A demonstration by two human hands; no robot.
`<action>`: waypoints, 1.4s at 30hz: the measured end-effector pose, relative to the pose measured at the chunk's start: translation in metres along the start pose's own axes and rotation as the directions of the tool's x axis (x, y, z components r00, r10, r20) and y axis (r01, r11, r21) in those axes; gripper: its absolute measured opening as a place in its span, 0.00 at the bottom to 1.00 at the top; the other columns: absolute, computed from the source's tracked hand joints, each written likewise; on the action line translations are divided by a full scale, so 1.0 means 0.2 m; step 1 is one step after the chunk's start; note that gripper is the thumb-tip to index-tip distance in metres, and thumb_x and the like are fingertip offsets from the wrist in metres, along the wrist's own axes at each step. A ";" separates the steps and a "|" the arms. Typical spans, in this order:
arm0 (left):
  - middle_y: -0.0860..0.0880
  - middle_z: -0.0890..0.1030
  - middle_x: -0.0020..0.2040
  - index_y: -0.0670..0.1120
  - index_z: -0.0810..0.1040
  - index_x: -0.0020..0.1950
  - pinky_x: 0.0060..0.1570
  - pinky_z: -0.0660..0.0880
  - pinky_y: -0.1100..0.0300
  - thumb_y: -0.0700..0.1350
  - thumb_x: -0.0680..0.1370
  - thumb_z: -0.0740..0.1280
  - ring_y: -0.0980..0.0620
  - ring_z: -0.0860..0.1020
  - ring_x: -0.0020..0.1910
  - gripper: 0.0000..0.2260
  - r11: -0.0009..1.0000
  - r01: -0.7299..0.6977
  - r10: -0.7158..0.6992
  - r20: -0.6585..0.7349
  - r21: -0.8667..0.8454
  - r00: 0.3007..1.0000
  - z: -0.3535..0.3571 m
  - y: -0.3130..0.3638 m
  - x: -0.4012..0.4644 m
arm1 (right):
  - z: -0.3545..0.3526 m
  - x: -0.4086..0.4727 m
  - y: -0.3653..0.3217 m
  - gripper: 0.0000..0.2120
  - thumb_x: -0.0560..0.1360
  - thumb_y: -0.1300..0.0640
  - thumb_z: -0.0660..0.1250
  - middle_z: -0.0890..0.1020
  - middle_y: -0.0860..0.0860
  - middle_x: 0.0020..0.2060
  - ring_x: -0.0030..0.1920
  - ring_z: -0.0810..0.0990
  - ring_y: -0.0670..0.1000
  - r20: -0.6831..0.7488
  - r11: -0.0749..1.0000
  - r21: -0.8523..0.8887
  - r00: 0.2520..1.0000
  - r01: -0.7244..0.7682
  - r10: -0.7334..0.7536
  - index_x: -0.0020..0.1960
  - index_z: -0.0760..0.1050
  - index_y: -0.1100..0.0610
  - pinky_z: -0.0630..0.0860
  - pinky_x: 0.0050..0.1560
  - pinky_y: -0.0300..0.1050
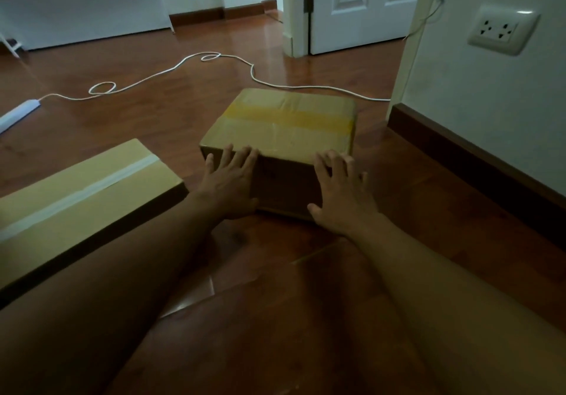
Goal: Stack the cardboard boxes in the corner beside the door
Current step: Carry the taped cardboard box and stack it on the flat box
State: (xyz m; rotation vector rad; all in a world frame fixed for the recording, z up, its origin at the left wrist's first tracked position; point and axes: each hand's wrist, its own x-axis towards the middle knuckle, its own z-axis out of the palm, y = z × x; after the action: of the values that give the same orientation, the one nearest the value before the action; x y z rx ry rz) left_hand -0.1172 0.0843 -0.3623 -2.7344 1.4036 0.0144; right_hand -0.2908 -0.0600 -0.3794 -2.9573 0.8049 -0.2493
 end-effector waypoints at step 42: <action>0.43 0.52 0.78 0.59 0.54 0.78 0.68 0.63 0.35 0.69 0.67 0.71 0.36 0.56 0.76 0.46 0.994 -0.107 0.107 0.027 -0.002 0.994 -0.13 -0.15 -0.39 | -0.17 -0.29 -0.03 0.40 0.70 0.27 0.62 0.64 0.57 0.66 0.60 0.66 0.61 -0.004 0.971 -0.222 0.996 0.088 -0.091 0.73 0.60 0.48 0.68 0.60 0.55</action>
State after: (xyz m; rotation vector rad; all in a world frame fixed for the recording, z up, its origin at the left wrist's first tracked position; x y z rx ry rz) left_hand -0.1395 0.1629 -0.3317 -2.6456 1.5412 0.0574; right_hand -0.3432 -0.0266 -0.3533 -3.2096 0.7476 -0.1967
